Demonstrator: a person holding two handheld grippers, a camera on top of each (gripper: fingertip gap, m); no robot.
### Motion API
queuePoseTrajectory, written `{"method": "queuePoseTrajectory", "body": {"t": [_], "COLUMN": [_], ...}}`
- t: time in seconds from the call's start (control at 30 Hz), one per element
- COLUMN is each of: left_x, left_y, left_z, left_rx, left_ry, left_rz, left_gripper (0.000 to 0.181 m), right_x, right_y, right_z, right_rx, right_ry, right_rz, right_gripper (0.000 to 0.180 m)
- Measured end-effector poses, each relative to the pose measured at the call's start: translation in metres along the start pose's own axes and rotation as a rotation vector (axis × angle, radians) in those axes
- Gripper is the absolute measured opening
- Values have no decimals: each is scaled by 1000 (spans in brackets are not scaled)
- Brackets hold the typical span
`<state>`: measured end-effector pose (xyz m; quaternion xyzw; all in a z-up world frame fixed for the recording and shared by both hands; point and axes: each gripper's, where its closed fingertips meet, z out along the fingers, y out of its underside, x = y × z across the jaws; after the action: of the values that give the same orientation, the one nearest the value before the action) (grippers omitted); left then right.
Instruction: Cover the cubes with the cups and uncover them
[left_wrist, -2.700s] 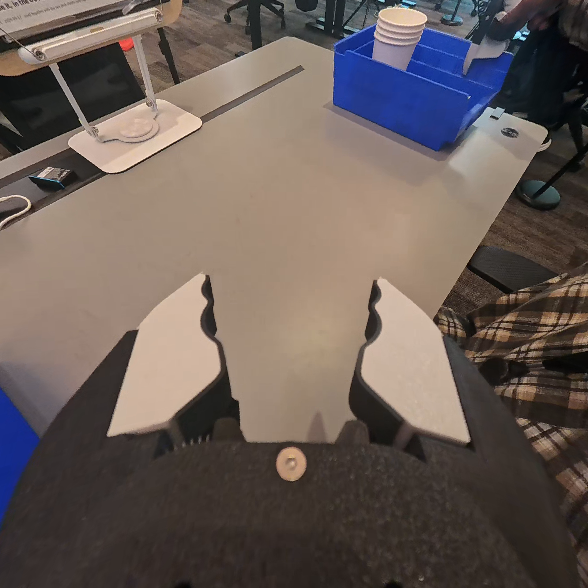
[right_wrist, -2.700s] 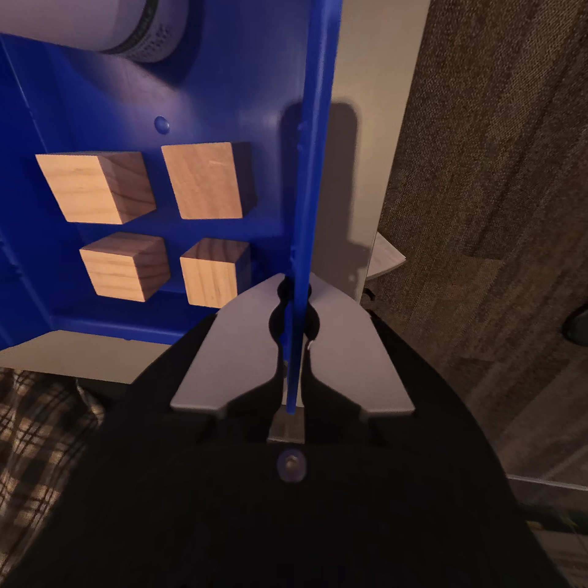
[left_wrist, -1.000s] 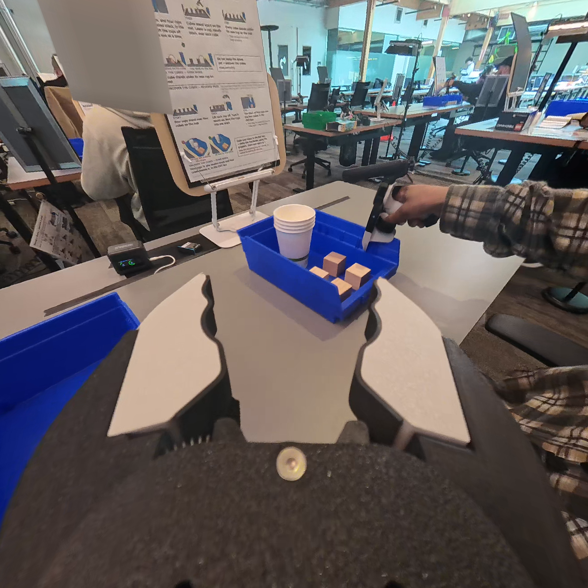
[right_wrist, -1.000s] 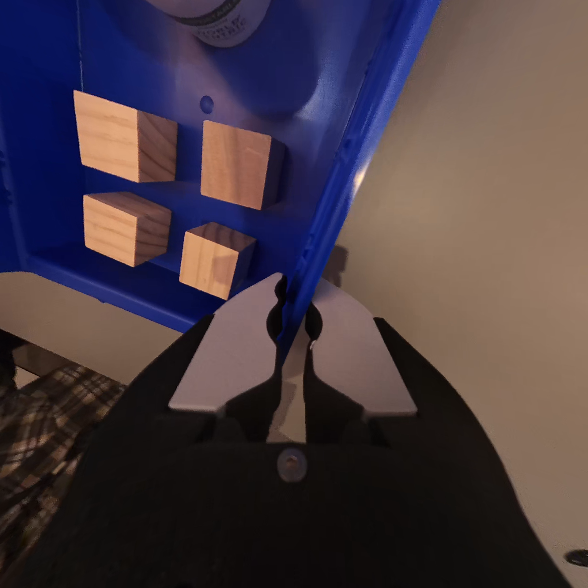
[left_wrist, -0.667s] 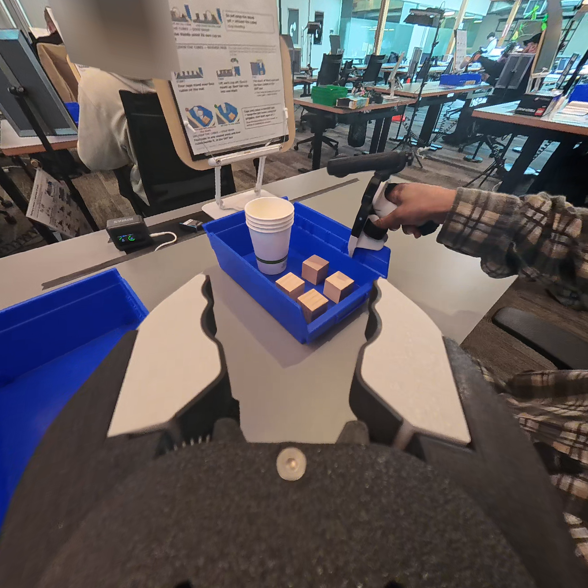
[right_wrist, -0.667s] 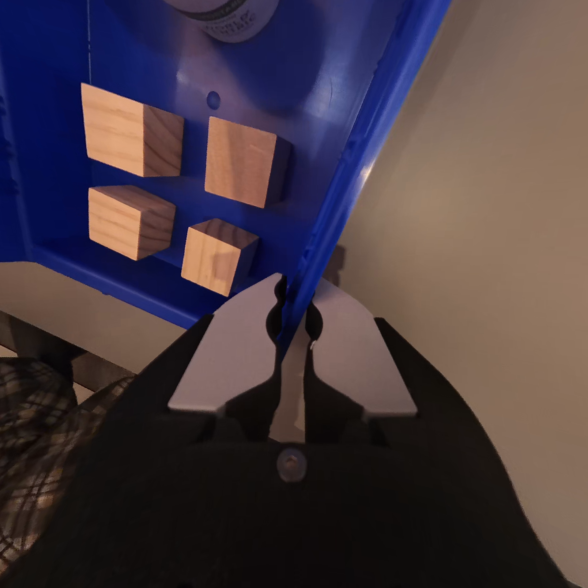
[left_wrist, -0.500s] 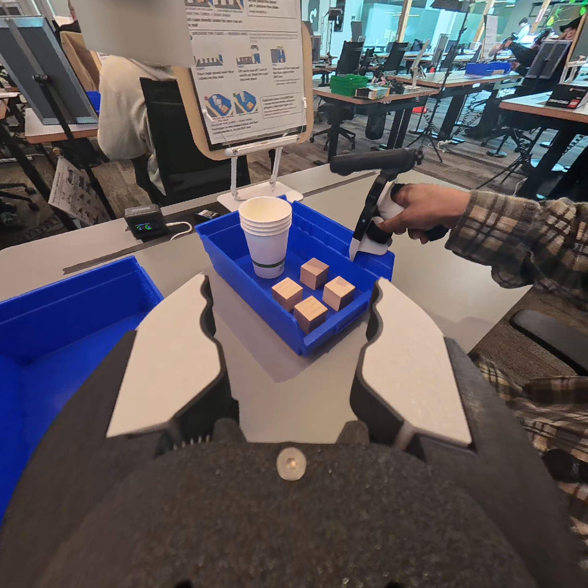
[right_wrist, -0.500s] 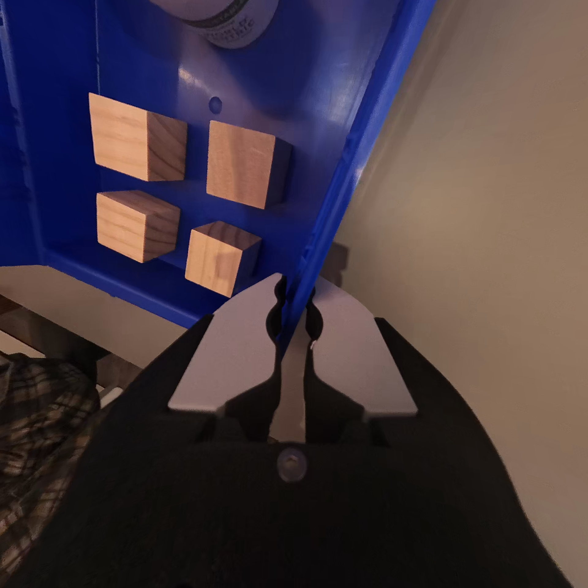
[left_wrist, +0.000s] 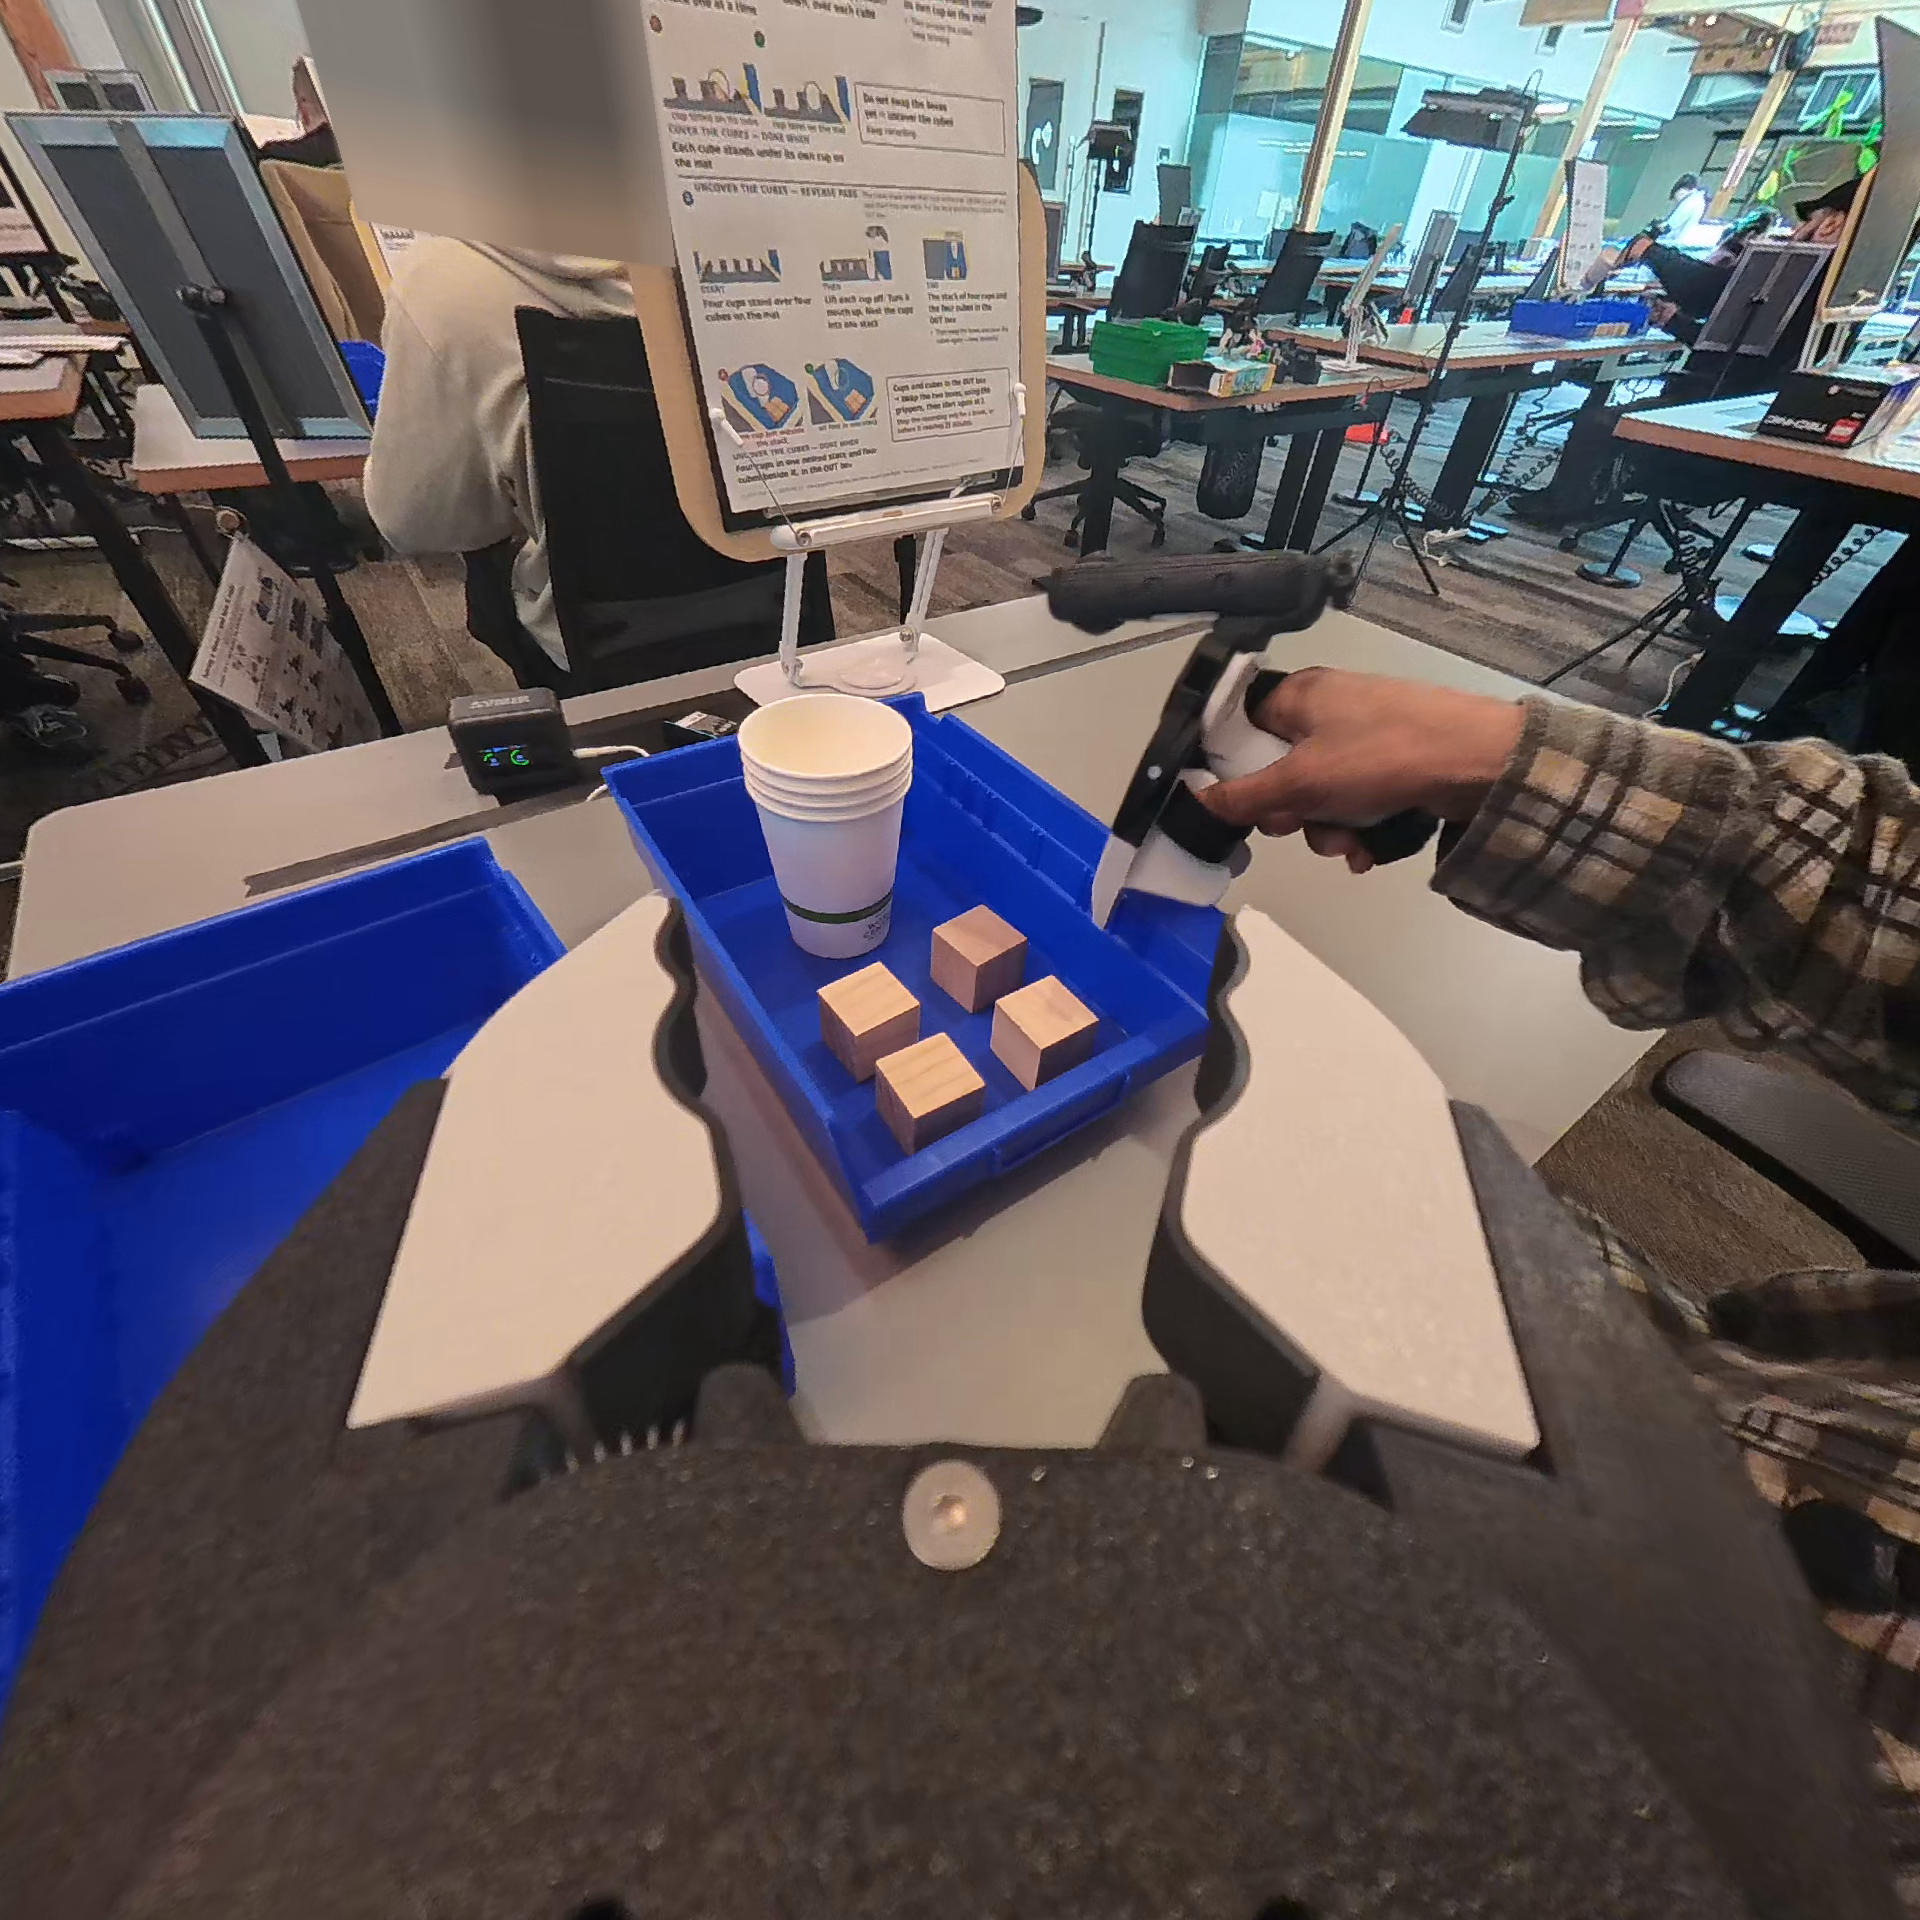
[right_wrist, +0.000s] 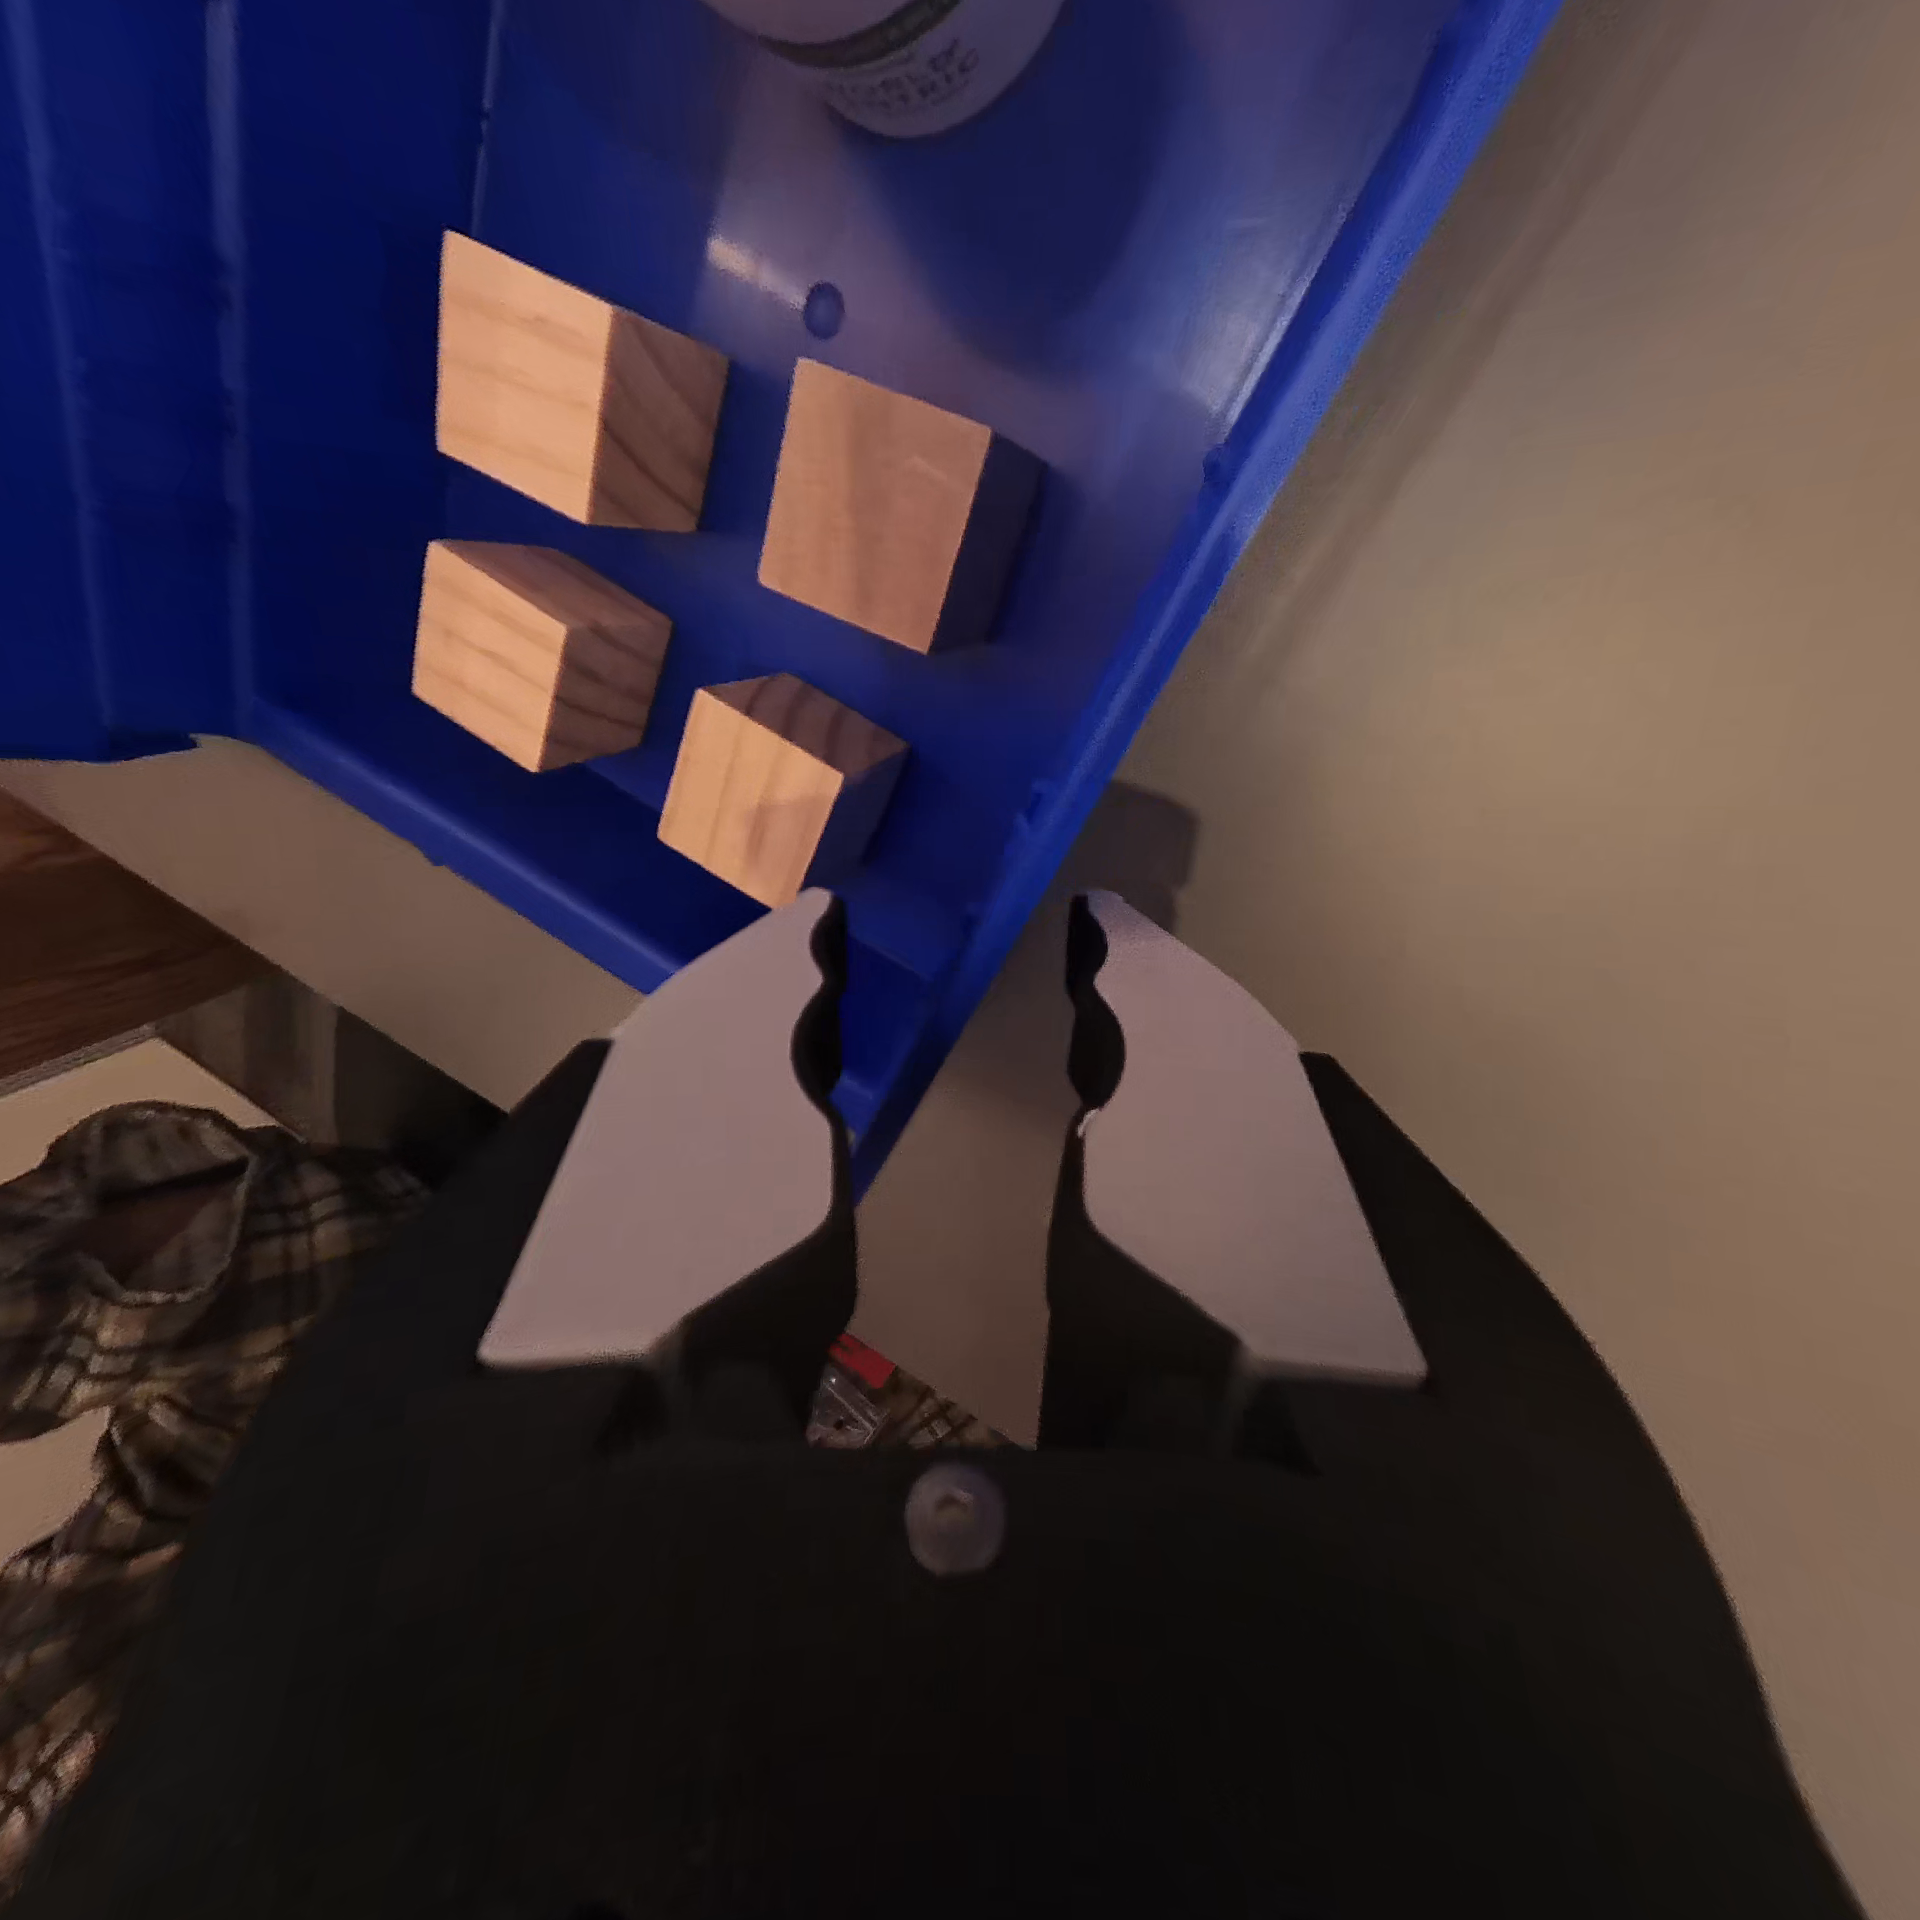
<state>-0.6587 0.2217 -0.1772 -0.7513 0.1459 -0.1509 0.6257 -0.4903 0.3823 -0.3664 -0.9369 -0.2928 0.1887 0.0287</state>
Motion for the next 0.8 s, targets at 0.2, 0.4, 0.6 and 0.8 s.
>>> {"method": "queuePoseTrajectory", "body": {"t": [0.2, 0.4, 0.6, 0.8], "left_x": [-11, -24, -39, -101], "left_y": [0, 9, 22, 24], "left_z": [-3, 7, 27, 27], "left_rx": [10, -29, -86, -278], "left_ry": [-36, -70, -91, -199], "left_rz": [-10, -28, -88, -145], "left_gripper": [93, 93, 93, 93], "right_x": [14, 59, 110, 147], "right_y": [14, 57, 95, 113], "right_z": [-40, -76, -100, -106], "right_rx": [247, 624, 897, 1064], "right_ry": [-142, -305, -352, -267], "right_rz": [-141, -250, -293, -380], "right_gripper": [69, 71, 70, 65]}}
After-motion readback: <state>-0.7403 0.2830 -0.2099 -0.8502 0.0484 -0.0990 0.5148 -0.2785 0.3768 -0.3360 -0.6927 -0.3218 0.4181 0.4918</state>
